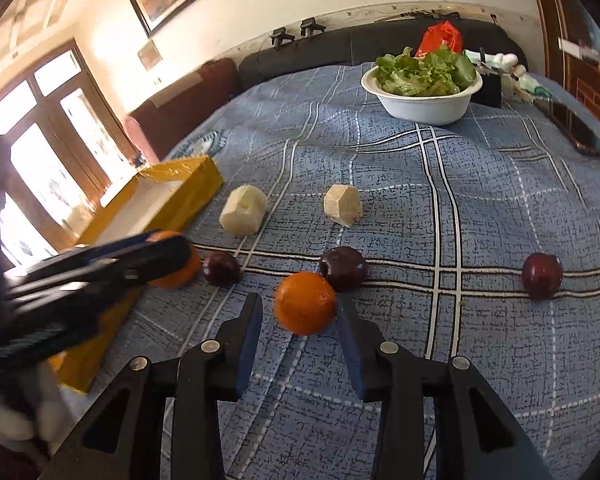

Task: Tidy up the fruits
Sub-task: 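Grasp an orange with the left gripper while the right grasps another orange, then carry both oranges into the yellow tray and open both grippers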

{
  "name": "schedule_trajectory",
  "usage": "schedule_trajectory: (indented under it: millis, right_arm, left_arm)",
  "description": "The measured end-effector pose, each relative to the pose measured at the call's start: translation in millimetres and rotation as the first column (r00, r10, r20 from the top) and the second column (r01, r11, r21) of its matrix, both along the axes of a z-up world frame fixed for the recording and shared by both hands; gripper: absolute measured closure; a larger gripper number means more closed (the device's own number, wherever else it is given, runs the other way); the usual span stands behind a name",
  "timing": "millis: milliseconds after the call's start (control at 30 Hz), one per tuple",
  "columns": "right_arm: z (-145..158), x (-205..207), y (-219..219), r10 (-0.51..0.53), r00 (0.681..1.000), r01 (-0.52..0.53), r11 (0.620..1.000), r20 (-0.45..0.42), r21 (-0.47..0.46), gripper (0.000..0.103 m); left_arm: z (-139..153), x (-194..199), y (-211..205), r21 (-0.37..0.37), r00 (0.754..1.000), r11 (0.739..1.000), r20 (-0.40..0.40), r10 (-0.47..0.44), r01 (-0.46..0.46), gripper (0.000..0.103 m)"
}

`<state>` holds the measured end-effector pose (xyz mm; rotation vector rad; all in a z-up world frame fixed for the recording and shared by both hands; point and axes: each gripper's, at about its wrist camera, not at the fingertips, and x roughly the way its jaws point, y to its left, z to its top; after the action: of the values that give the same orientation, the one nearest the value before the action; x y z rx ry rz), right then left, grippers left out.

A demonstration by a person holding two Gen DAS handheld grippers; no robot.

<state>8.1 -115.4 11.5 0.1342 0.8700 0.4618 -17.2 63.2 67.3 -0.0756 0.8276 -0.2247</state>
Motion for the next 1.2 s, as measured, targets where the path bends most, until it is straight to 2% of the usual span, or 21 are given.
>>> schedule_trajectory:
  millis: [100, 300, 433, 600, 767, 867, 967, 1200]
  right_arm:
    - [-8, 7, 10, -0.013, 0.999, 0.011, 0.998, -0.031, -0.063, 0.061]
    - [-8, 5, 10, -0.045, 0.999, 0.043, 0.996, -0.022, -0.081, 0.065]
    - [1, -10, 16, -0.013, 1.0, 0.012, 0.997, -0.021, -0.07, 0.065]
    - [30, -27, 46, 0.074, 0.997, -0.073, 0.996, 0.028, -0.05, 0.065]
    - [52, -37, 89, 0.2, 0.978, -0.198, 0.979, 0.058, -0.044, 0.065]
    - [57, -38, 122, 0.27, 0.961, -0.267, 0.962, 0.059, -0.057, 0.065]
    - [56, -37, 154, 0.324, 0.945, -0.32, 0.945, 0.044, -0.066, 0.064]
    - [32, -34, 221, 0.409, 0.913, -0.402, 0.899, 0.002, -0.173, 0.064]
  left_arm:
    - [5, -14, 16, -0.003, 0.999, 0.999, 0.014, 0.044, -0.044, 0.069]
    - [7, -36, 62, -0.056, 0.987, 0.986, 0.003, 0.159, -0.159, 0.069]
    - [9, -48, 99, -0.066, 0.962, 0.96, 0.008, 0.273, -0.271, 0.069]
    - [14, -56, 144, -0.099, 0.929, 0.925, 0.013, 0.369, -0.366, 0.069]
    - [21, -54, 176, -0.063, 0.926, 0.924, 0.013, 0.378, -0.376, 0.069]
    - [20, -45, 190, -0.068, 0.929, 0.927, -0.007, 0.37, -0.37, 0.069]
    - [9, -29, 202, -0.09, 0.927, 0.923, -0.052, 0.371, -0.374, 0.069]
    - [-18, -4, 221, -0.137, 0.912, 0.905, -0.15, 0.383, -0.402, 0.069]
